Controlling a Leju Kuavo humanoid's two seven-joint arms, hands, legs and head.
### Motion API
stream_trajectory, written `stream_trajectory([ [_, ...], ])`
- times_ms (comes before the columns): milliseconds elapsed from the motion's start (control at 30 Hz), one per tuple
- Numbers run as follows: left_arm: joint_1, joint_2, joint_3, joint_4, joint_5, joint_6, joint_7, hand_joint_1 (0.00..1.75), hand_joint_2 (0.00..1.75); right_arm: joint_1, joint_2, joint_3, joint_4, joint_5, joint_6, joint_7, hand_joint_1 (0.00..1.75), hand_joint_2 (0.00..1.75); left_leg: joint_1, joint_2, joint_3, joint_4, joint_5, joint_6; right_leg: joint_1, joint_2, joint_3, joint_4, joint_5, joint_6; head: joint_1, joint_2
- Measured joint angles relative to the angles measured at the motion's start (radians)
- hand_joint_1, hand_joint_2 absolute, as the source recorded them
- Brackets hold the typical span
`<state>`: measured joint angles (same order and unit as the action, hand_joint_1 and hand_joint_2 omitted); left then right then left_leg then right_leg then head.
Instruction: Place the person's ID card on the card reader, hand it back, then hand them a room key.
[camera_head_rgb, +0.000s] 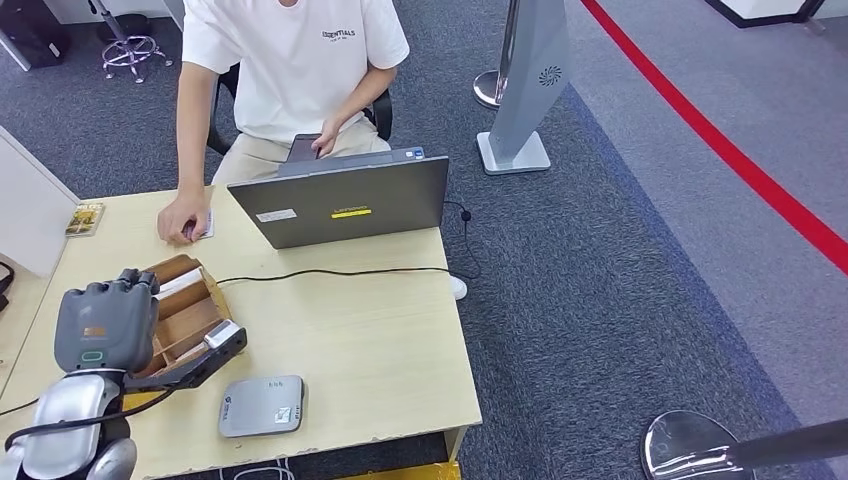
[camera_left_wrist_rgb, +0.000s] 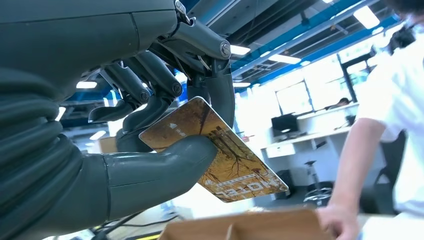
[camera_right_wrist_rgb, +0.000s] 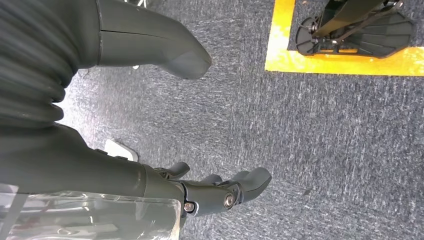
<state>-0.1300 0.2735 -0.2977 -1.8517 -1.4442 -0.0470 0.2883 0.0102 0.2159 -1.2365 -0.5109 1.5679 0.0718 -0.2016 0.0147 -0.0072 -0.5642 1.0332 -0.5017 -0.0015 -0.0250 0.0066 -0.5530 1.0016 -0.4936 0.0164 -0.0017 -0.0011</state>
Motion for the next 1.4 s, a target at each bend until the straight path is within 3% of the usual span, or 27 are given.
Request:
stream_trajectory([
  [300,-0.199,0.011,-0.026,-0.004,0.039,-0.033,0.007,1.75,1.75,0.003,-0.005,0.012,0.035,0.000,-0.020,0.006,0.00,1.75,0.000,0.000,0.000,0.000,0.000,0.000,0.000,0.000,0.000,0.000,0.000,0.000,0.000,0.000],
  [567,-0.356,0.051,0.006,0.149,-0.086,0.124,0.024,1.75,1.75,-0.008,-0.054,0.087,0.145,0.000,-0.085,0.012,0.00,1.75,0.000,0.001,0.000,0.000,0.000,0.000,0.000,0.001,0.000,0.001,0.000,0.000,0.000,0.000],
  [767,-0.397,0.114,0.056,0.281,-0.117,0.224,0.031,1.75,1.75,-0.016,-0.090,0.127,0.222,0.000,-0.111,0.011,0.00,1.75,0.000,0.001,0.000,0.000,0.000,0.000,0.000,0.002,-0.001,0.001,0.000,0.000,0.000,0.000],
  [1033,-0.397,0.153,0.086,0.369,-0.118,0.242,0.042,1.75,1.75,-0.018,-0.113,0.142,0.265,0.000,-0.115,0.021,0.00,1.75,0.000,0.001,-0.001,0.000,0.000,0.000,0.000,0.001,0.000,0.001,0.000,0.000,0.001,0.000],
  [1167,-0.390,0.153,0.103,0.389,-0.118,0.240,0.037,0.00,1.75,-0.018,-0.118,0.146,0.273,0.000,-0.116,0.021,0.00,1.75,0.000,0.001,-0.001,0.000,0.000,0.000,0.000,0.002,0.000,0.001,0.000,0.000,0.000,0.000],
  [1400,-0.377,0.148,0.135,0.397,-0.116,0.235,0.017,0.00,1.75,-0.020,-0.121,0.146,0.277,-0.001,-0.116,0.021,0.00,1.75,0.000,0.001,-0.001,0.000,0.000,0.000,0.000,0.002,0.000,0.001,0.000,0.000,0.000,0.000],
])
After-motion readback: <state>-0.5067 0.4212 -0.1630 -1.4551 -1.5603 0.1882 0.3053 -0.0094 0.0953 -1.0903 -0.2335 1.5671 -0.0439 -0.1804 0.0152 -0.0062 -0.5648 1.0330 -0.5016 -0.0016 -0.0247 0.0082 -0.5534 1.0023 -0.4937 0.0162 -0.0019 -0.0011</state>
